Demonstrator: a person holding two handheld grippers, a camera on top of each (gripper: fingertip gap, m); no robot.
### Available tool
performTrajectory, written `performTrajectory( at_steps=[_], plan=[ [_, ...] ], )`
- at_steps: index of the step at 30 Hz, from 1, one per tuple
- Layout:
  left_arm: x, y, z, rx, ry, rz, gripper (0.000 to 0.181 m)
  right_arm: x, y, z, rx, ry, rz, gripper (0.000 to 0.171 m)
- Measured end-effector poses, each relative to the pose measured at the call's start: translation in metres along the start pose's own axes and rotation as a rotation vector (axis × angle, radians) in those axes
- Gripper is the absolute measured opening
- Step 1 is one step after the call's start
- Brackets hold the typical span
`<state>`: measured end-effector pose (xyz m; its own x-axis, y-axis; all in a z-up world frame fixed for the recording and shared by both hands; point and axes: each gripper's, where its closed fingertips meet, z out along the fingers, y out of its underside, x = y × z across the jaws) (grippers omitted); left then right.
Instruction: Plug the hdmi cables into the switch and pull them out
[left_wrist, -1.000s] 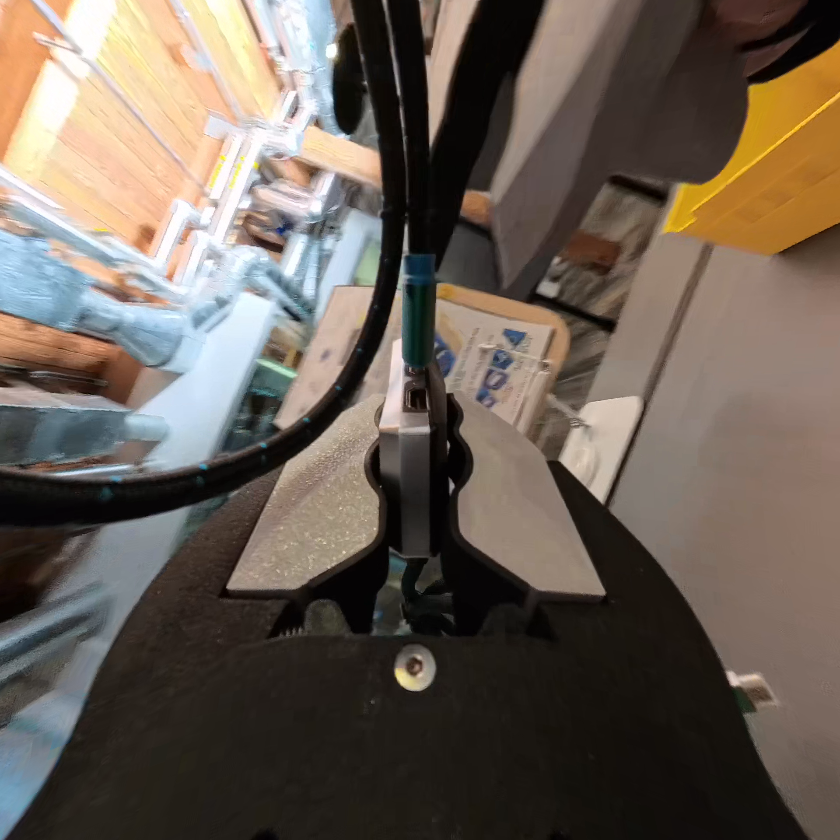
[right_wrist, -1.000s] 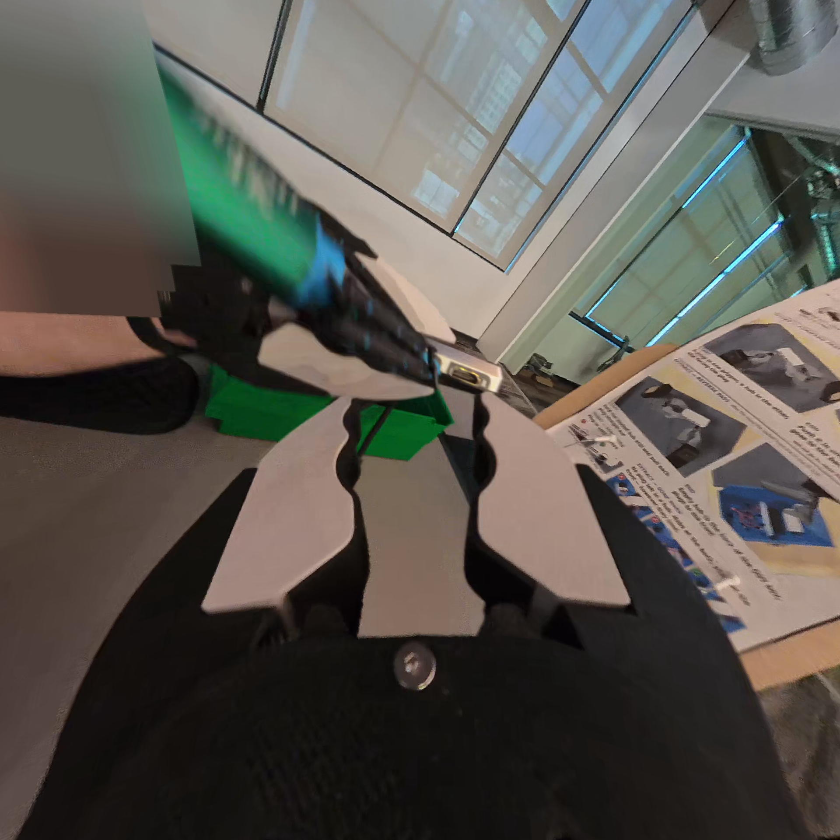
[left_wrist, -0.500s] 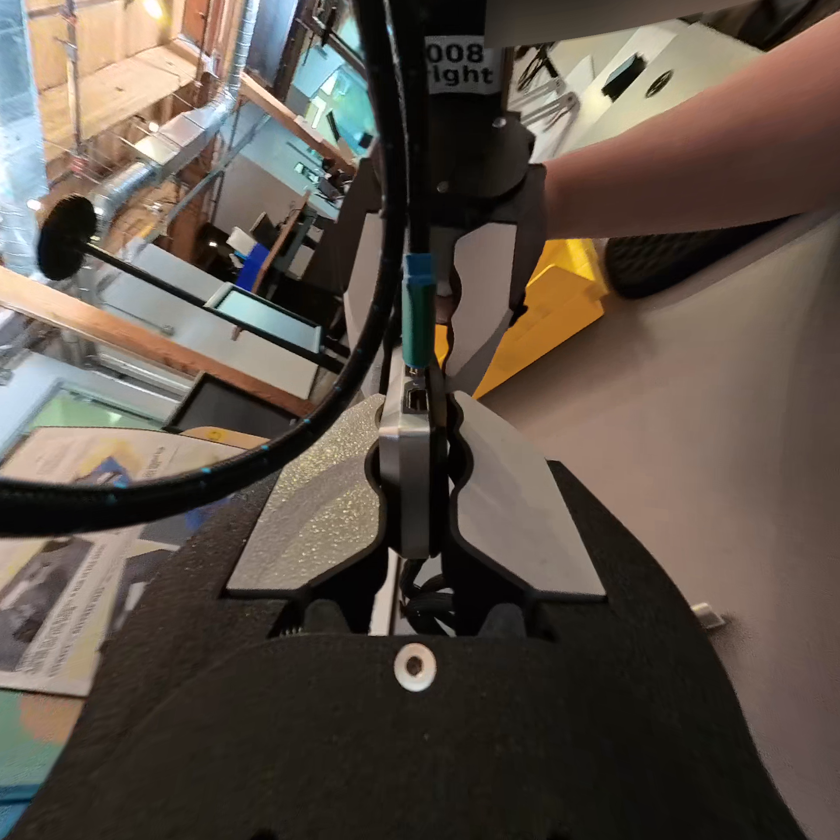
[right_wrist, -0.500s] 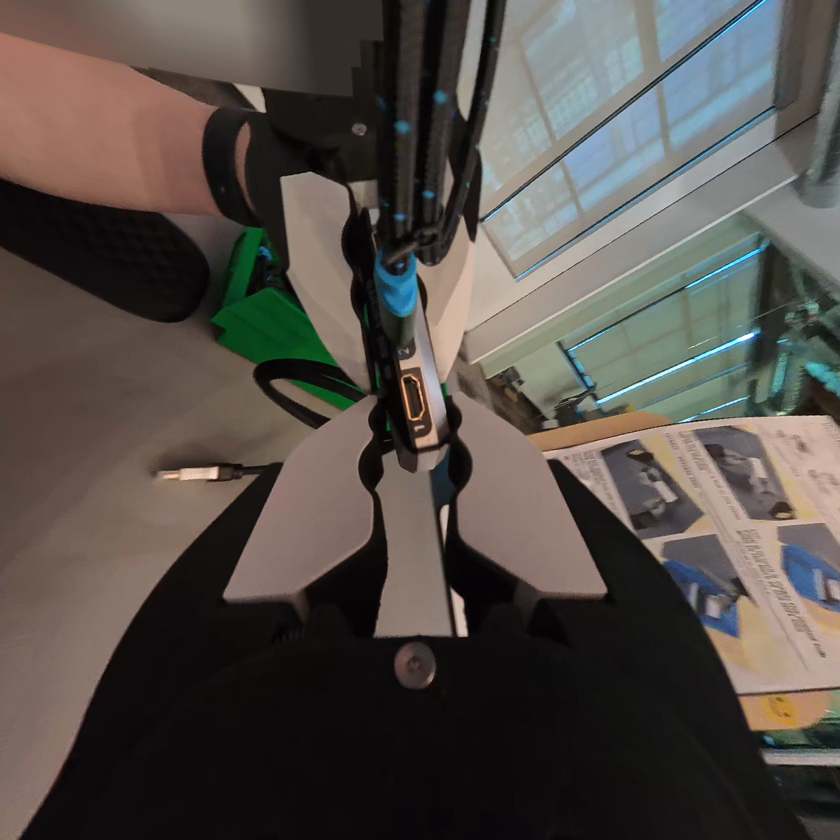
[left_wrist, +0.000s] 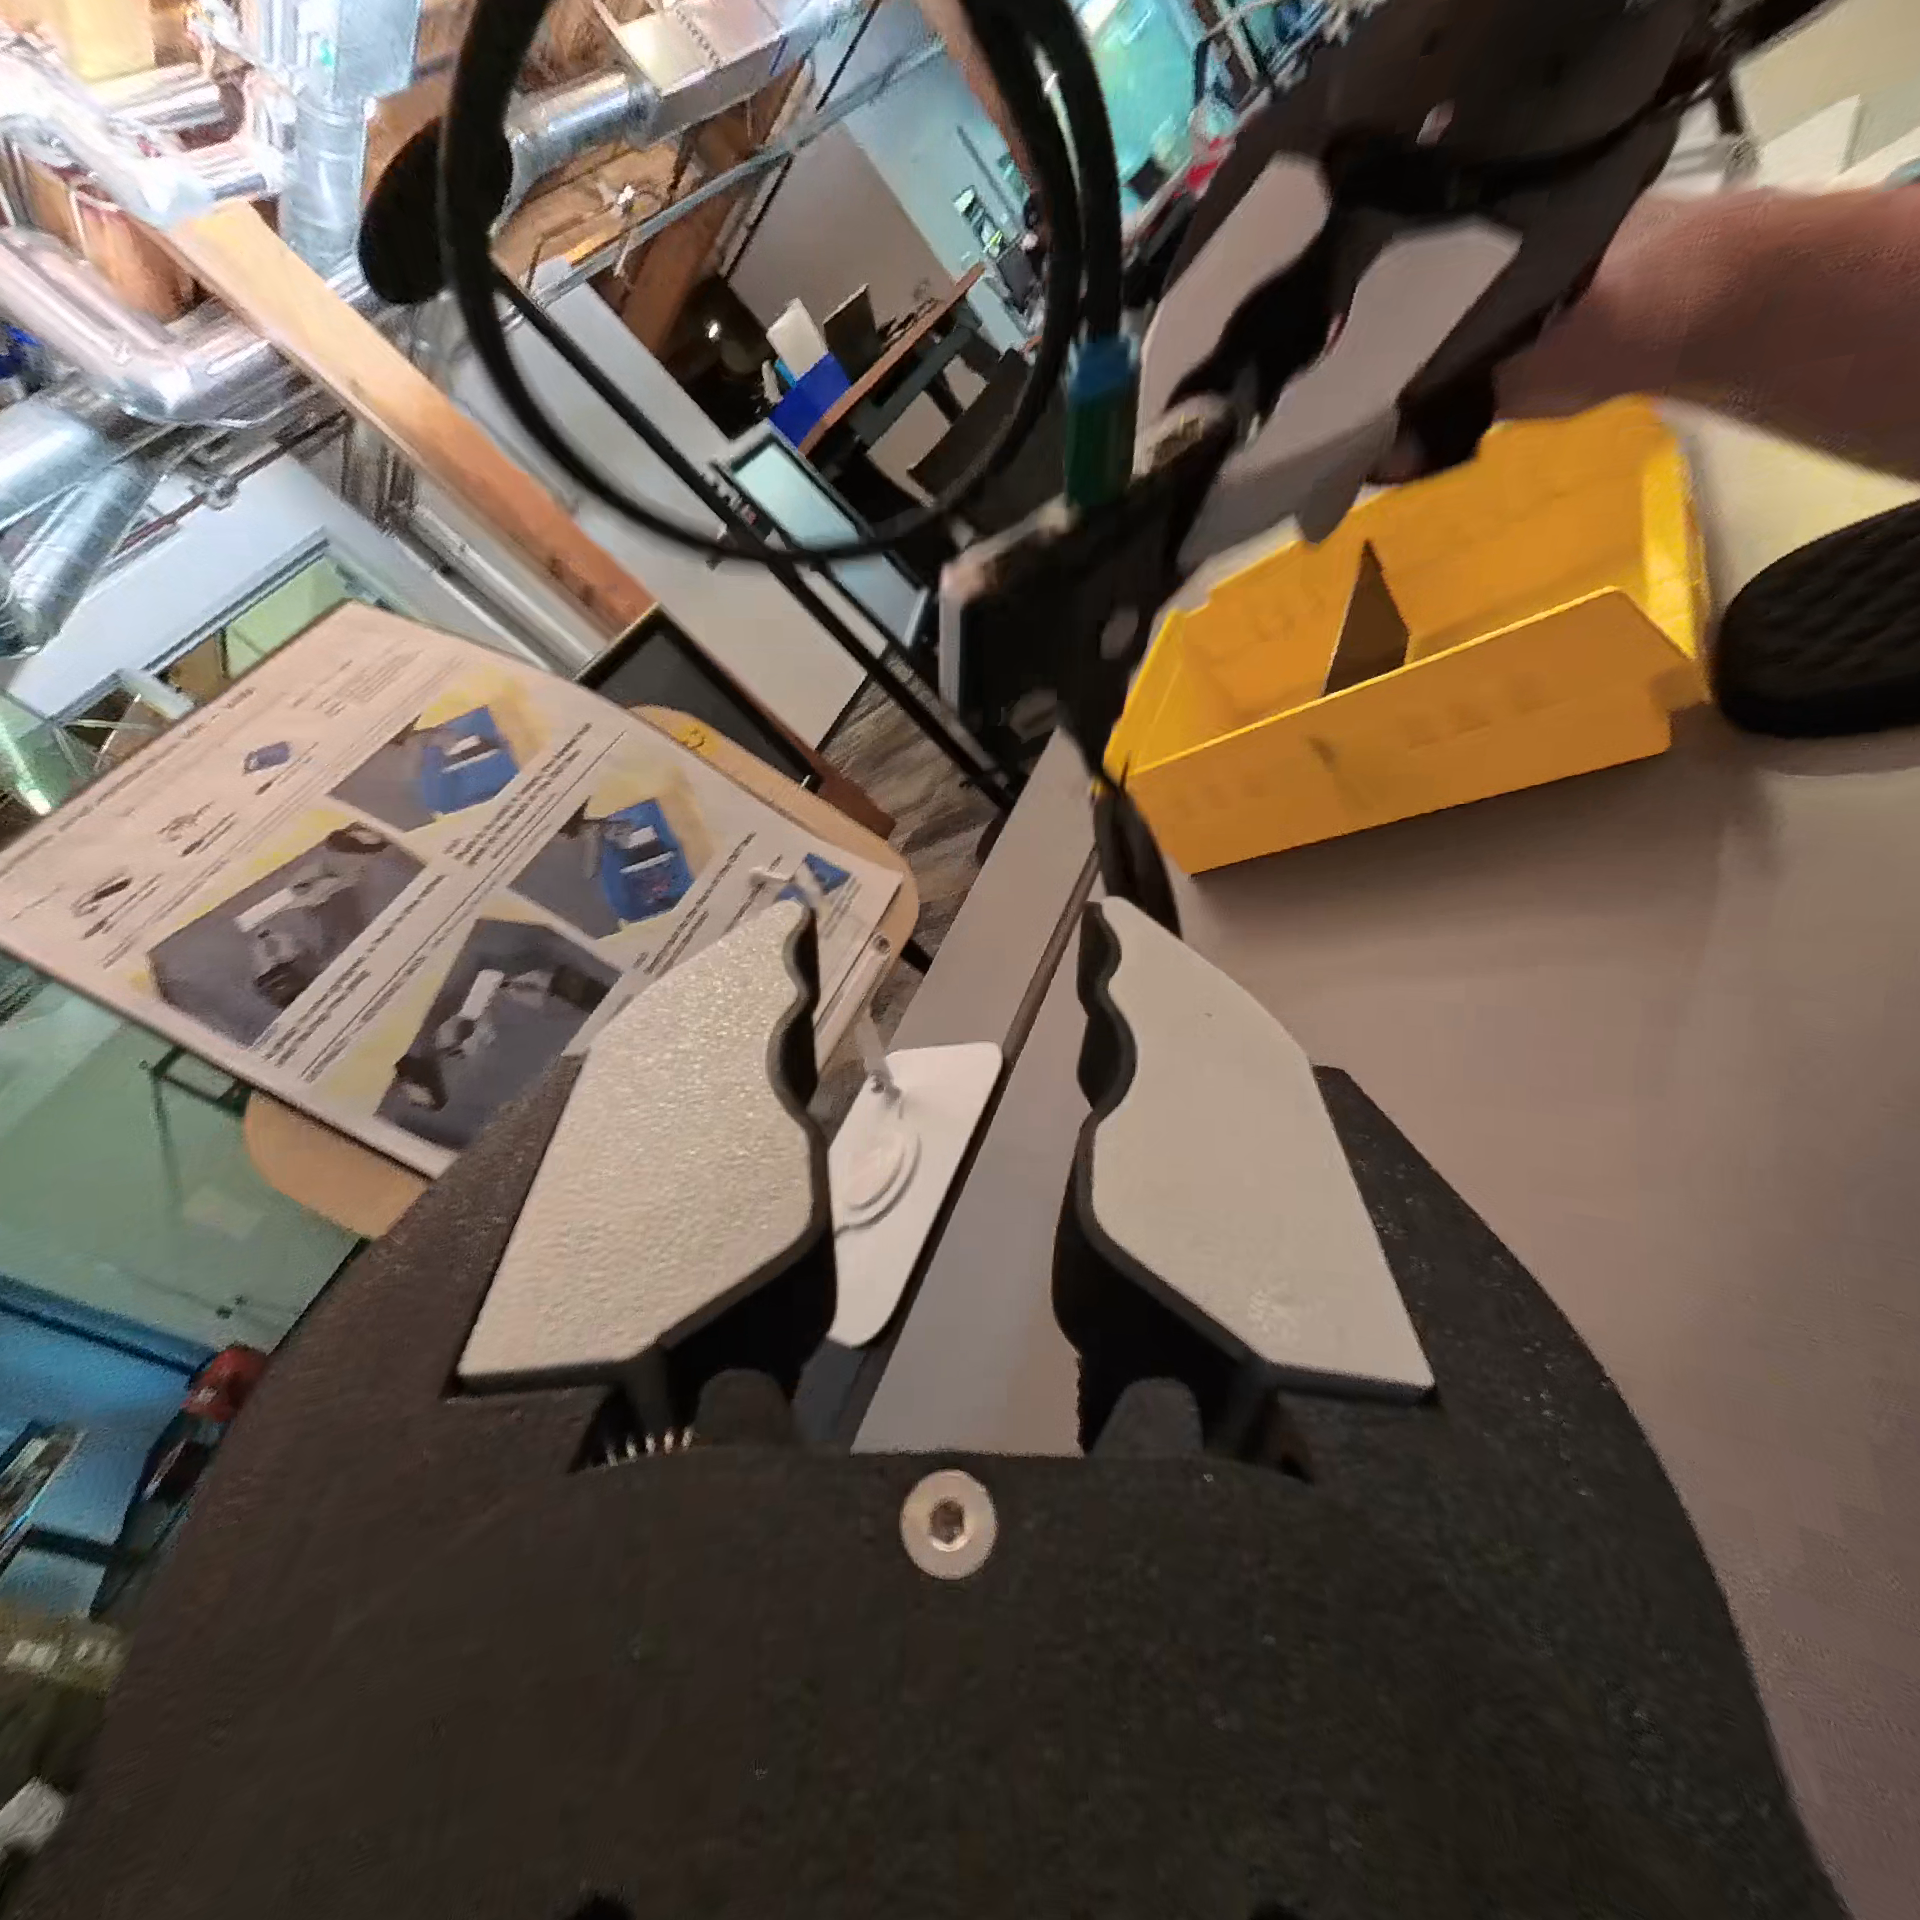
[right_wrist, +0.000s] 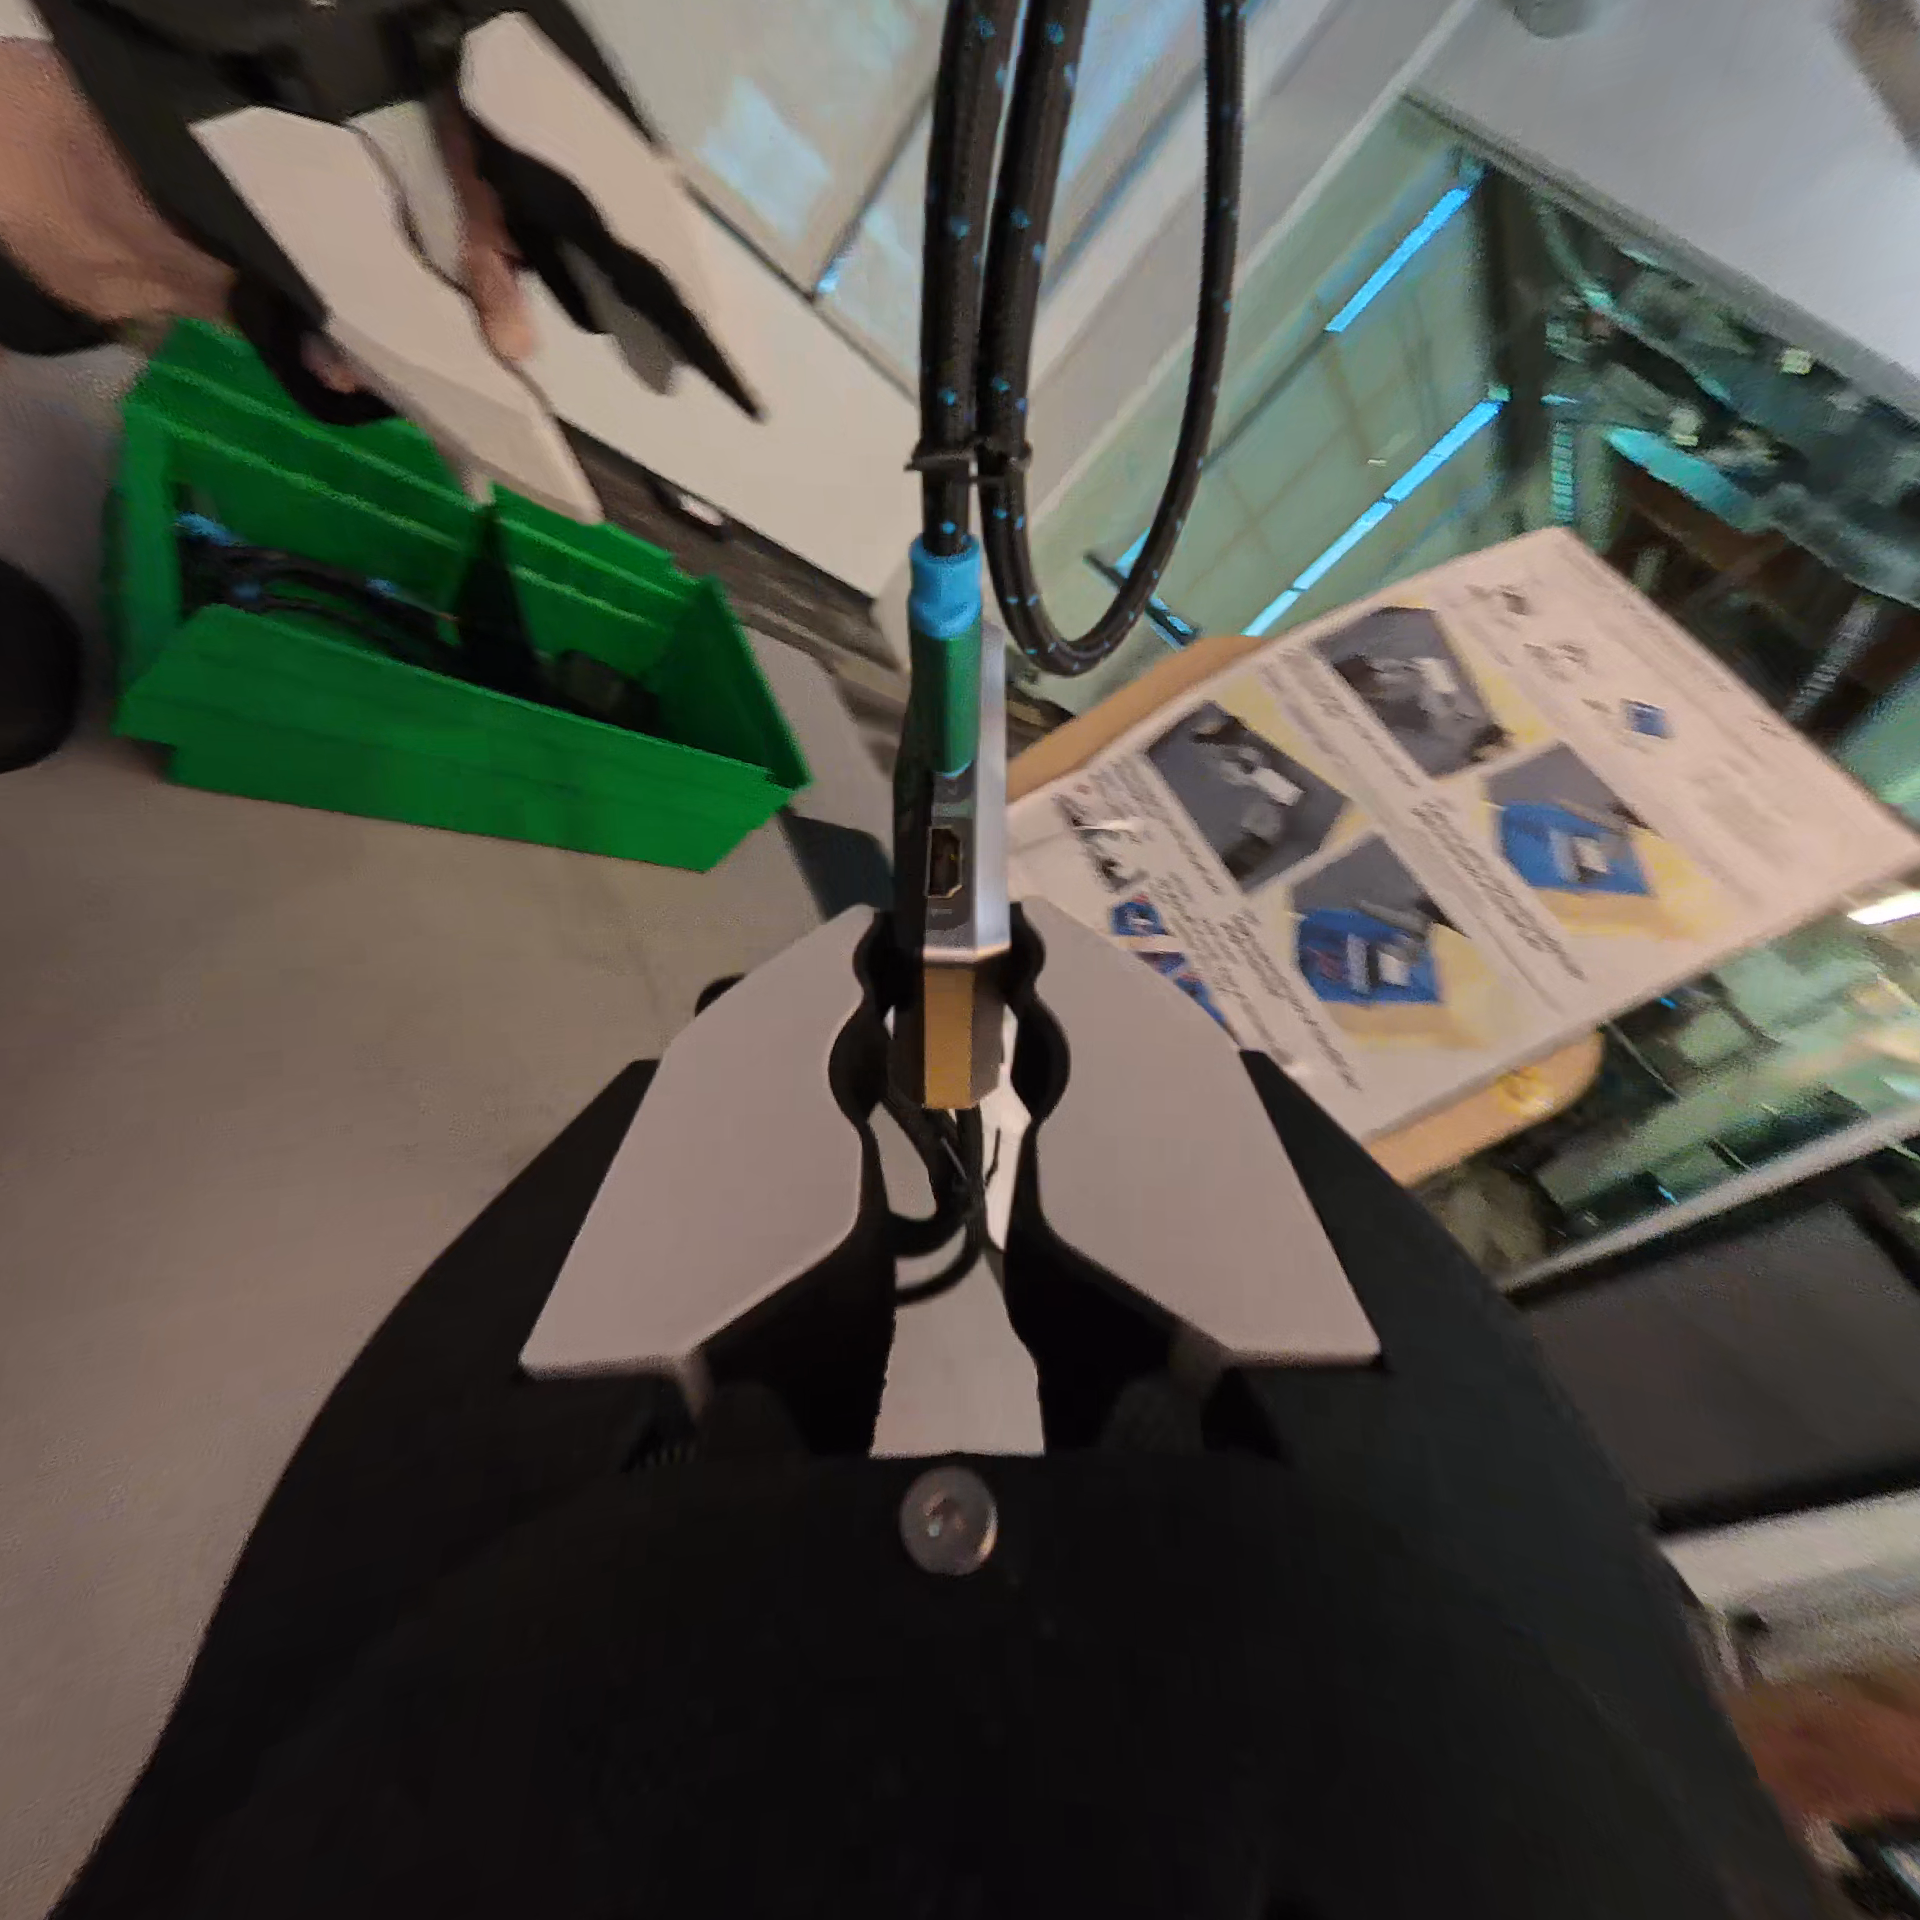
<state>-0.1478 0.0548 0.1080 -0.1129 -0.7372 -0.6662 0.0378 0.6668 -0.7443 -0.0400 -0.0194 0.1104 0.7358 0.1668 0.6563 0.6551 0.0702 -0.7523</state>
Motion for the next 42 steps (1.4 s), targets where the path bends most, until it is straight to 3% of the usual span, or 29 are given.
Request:
performTrajectory(
  at_steps=[9, 16, 26, 33, 37, 42],
  plan=[
    [-0.007, 0.016, 0.002, -0.091, -0.026, 0.003, 0.043, 0.14, -0.022, -0.05, -0.165, 0.233, -0.012, 0.02],
    [0.004, 0.021, 0.013, -0.126, -0.001, 0.03, 0.043, 0.207, 0.03, -0.083, -0.348, 0.277, 0.04, 0.02],
    [0.002, 0.022, 0.014, -0.126, -0.01, 0.025, 0.042, 0.168, 0.175, -0.099, -0.542, 0.115, 0.154, 0.02],
    [0.007, 0.031, 0.02, -0.155, 0.008, 0.032, 0.042, 0.116, 0.254, -0.111, -0.628, -0.121, 0.439, 0.02],
    [0.011, 0.036, 0.025, -0.172, 0.021, 0.036, 0.042, 0.105, 0.275, -0.102, -0.652, -0.183, 0.46, 0.021],
    [0.015, 0.042, 0.029, -0.196, 0.029, 0.044, 0.042, 0.085, 0.31, -0.094, -0.829, -0.293, 0.406, 0.021]
  ],
)
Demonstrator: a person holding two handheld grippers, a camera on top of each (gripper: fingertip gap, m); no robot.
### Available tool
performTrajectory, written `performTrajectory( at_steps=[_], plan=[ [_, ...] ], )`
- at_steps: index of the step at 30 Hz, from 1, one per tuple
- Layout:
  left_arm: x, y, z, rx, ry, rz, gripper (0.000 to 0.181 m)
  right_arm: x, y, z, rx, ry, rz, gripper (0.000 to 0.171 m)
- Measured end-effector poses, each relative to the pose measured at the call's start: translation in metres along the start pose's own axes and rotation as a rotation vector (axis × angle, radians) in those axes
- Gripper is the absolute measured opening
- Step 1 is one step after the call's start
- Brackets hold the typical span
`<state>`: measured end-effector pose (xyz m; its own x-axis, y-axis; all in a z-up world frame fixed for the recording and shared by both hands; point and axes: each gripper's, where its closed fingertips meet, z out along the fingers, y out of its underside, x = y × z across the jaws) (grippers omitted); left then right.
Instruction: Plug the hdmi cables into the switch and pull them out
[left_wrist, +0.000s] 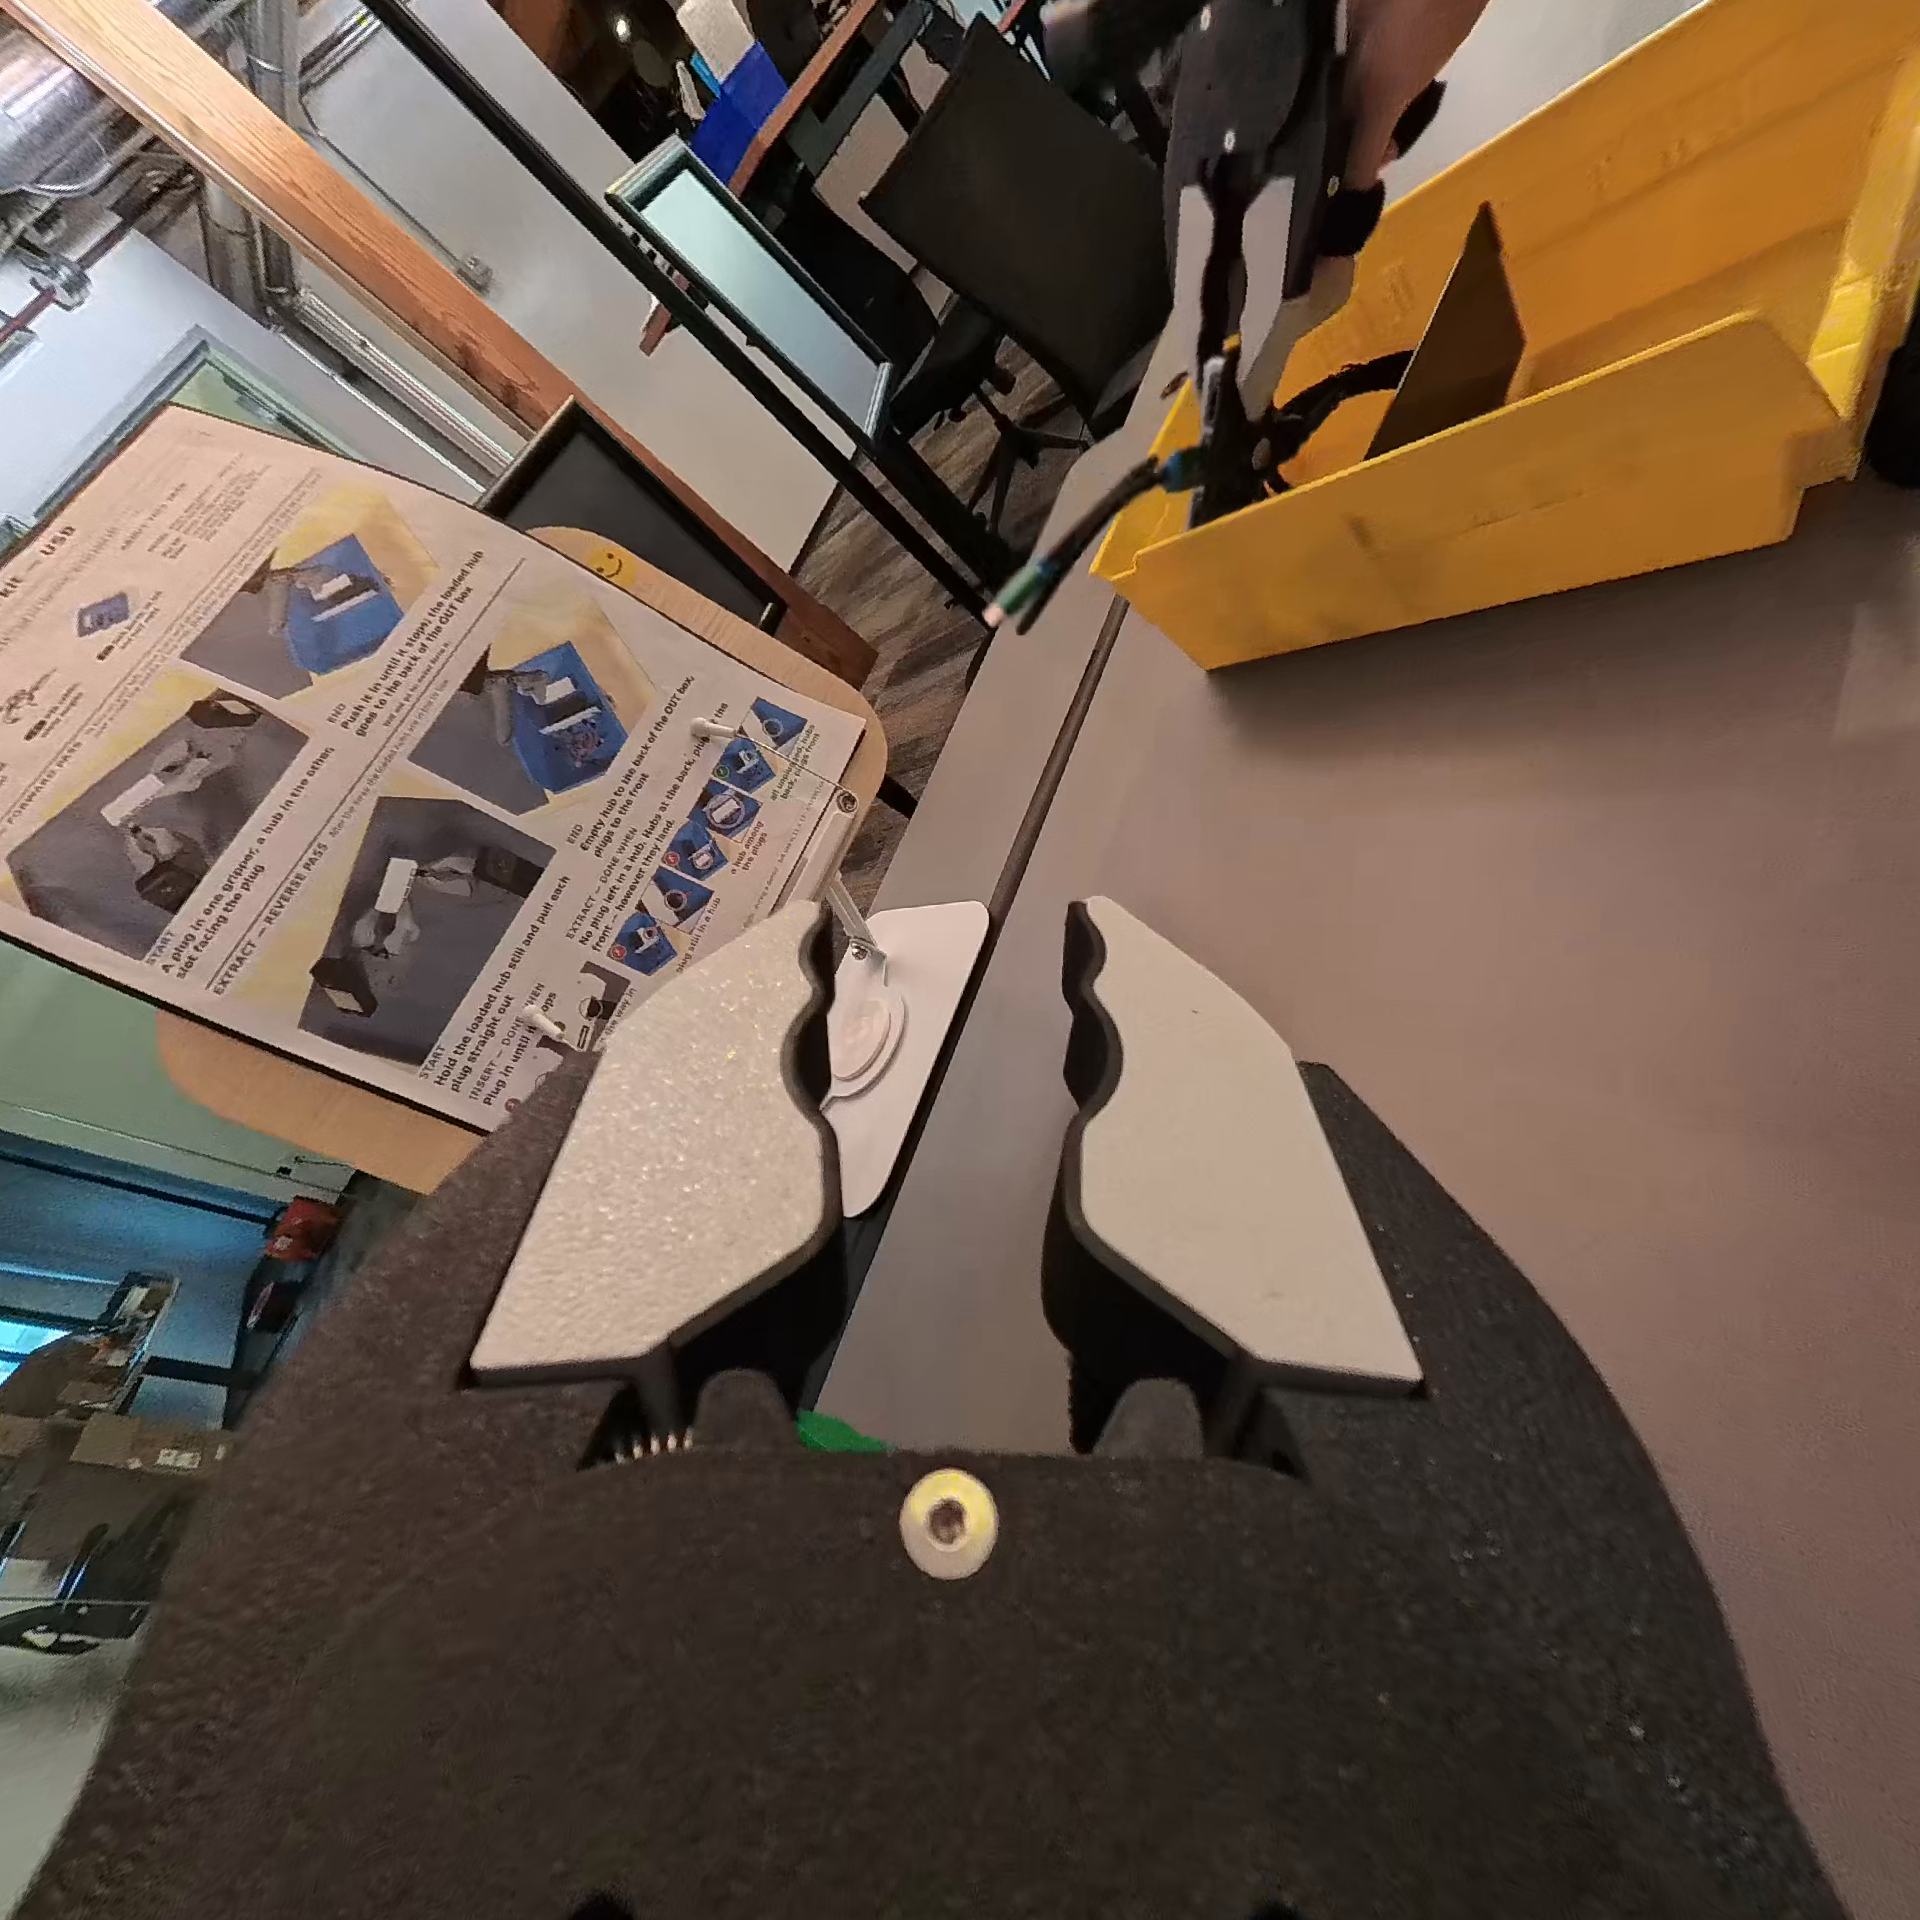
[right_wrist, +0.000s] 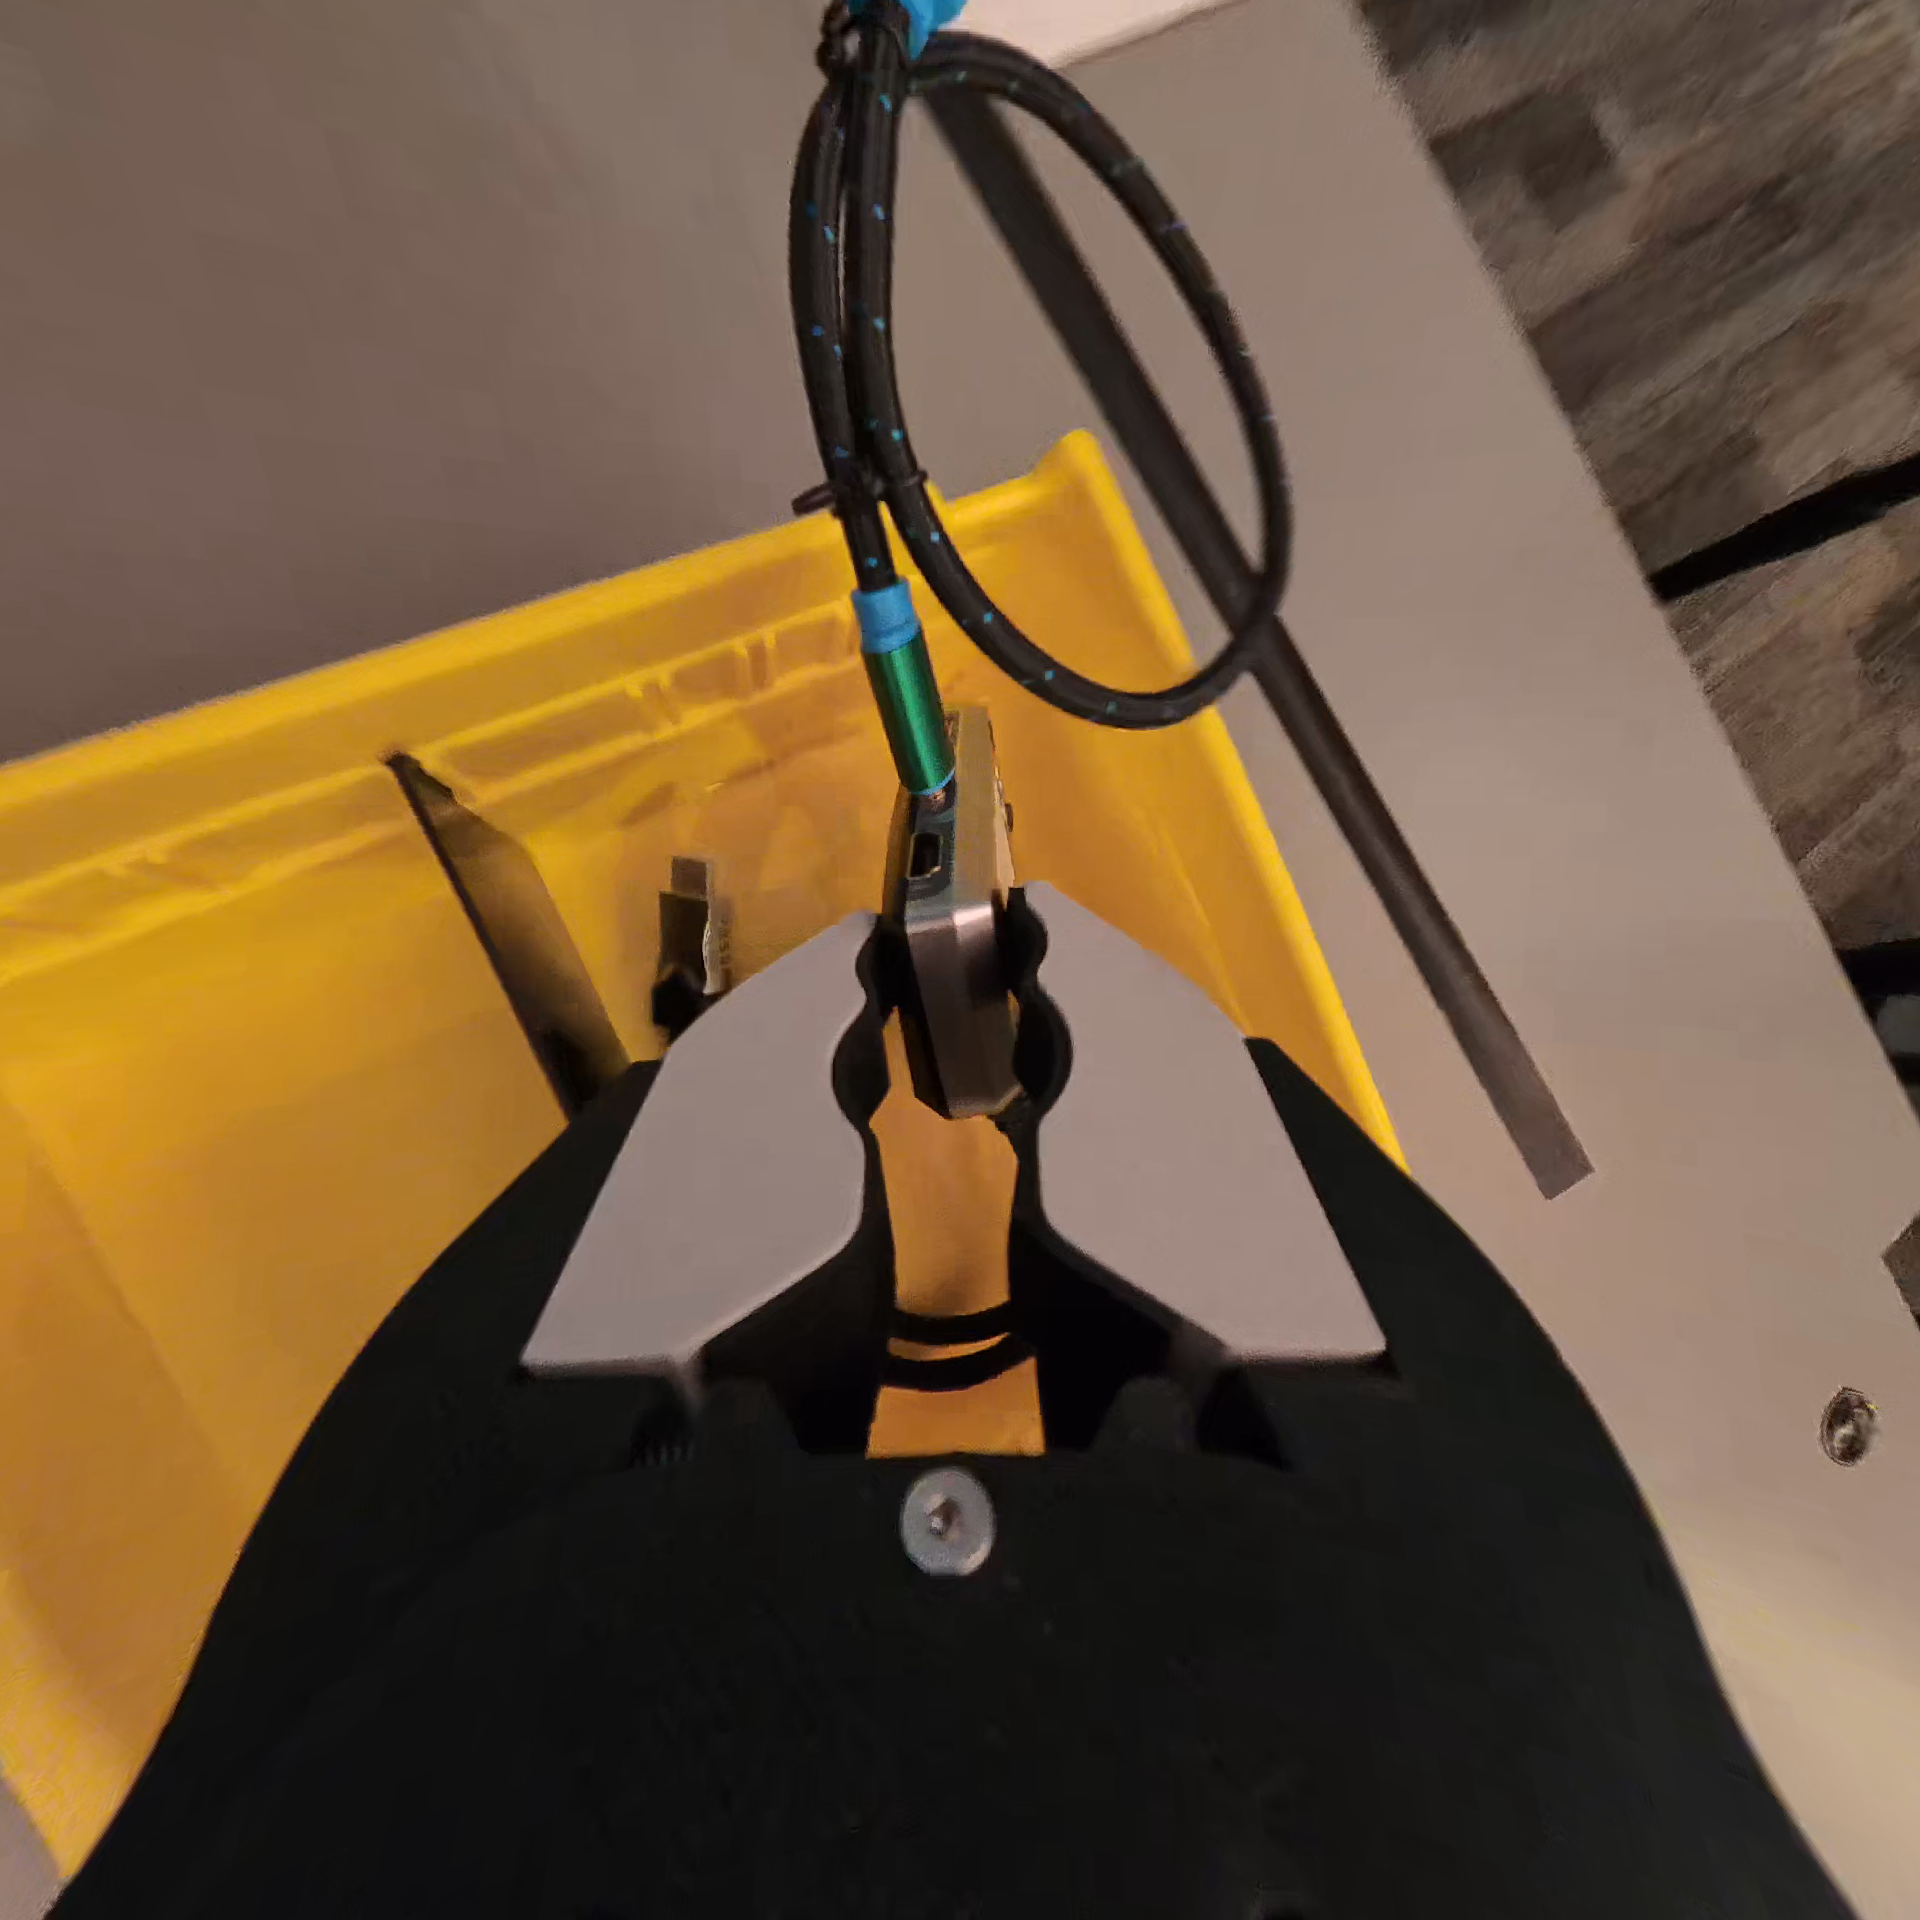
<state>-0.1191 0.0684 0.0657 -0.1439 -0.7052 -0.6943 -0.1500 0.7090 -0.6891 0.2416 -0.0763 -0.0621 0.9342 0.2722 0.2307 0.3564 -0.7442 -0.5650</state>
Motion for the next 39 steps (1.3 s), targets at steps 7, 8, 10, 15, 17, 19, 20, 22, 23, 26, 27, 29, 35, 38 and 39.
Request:
performTrajectory(
  at_steps=[7, 8, 10, 15, 17, 19, 20, 22, 23, 26, 27, 29, 35, 38, 39],
  plan=[
    [-0.005, 0.005, -0.003, -0.029, -0.018, -0.001, 0.043, 0.006, 0.011, 0.015, -0.052, 0.097, -0.06, 0.033],
    [-0.008, 0.006, -0.006, -0.034, -0.026, -0.005, 0.043, 0.006, 0.01, 0.009, -0.051, 0.115, -0.08, 0.035],
    [-0.018, 0.007, -0.015, -0.045, -0.056, -0.012, 0.043, 0.004, 0.001, -0.009, -0.021, 0.14, -0.116, 0.036],
    [-0.047, 0.008, -0.045, -0.061, -0.16, -0.048, 0.041, -0.003, -0.047, -0.079, 0.163, 0.26, -0.173, 0.035],
    [-0.06, 0.011, -0.057, -0.087, -0.219, -0.062, 0.039, -0.013, -0.078, -0.106, 0.292, 0.308, -0.177, 0.034],
    [-0.073, 0.019, -0.071, -0.133, -0.281, -0.089, 0.038, -0.033, -0.115, -0.132, 0.455, 0.343, -0.157, 0.034],
    [-0.08, 0.025, -0.079, -0.168, -0.309, -0.114, 0.037, -0.047, -0.135, -0.143, 0.543, 0.35, -0.133, 0.033],
    [-0.092, 0.042, -0.095, -0.25, -0.364, -0.169, 0.035, -0.077, -0.166, -0.157, 0.681, 0.349, -0.074, 0.032],
    [-0.096, 0.05, -0.104, -0.28, -0.384, -0.195, 0.035, -0.091, -0.174, -0.157, 0.704, 0.347, -0.057, 0.032],
    [-0.109, 0.065, -0.128, -0.307, -0.443, -0.28, 0.032, -0.087, -0.154, -0.138, 0.54, 0.519, 0.078, 0.028],
    [-0.113, 0.067, -0.135, -0.306, -0.465, -0.301, 0.031, -0.083, -0.138, -0.124, 0.45, 0.538, 0.116, 0.028],
    [-0.118, 0.067, -0.143, -0.288, -0.484, -0.321, 0.03, -0.07, -0.111, -0.099, 0.317, 0.519, 0.18, 0.029],
    [-0.112, 0.061, -0.131, -0.284, -0.45, -0.293, 0.029, -0.023, -0.083, -0.037, 0.005, 0.318, -0.045, 0.029],
    [-0.105, 0.061, -0.115, -0.306, -0.412, -0.277, 0.029, -0.011, -0.083, -0.005, -0.131, 0.217, -0.135, 0.03],
    [-0.103, 0.061, -0.11, -0.311, -0.402, -0.27, 0.029, -0.007, -0.088, 0.005, -0.149, 0.203, -0.126, 0.03]
  ],
)
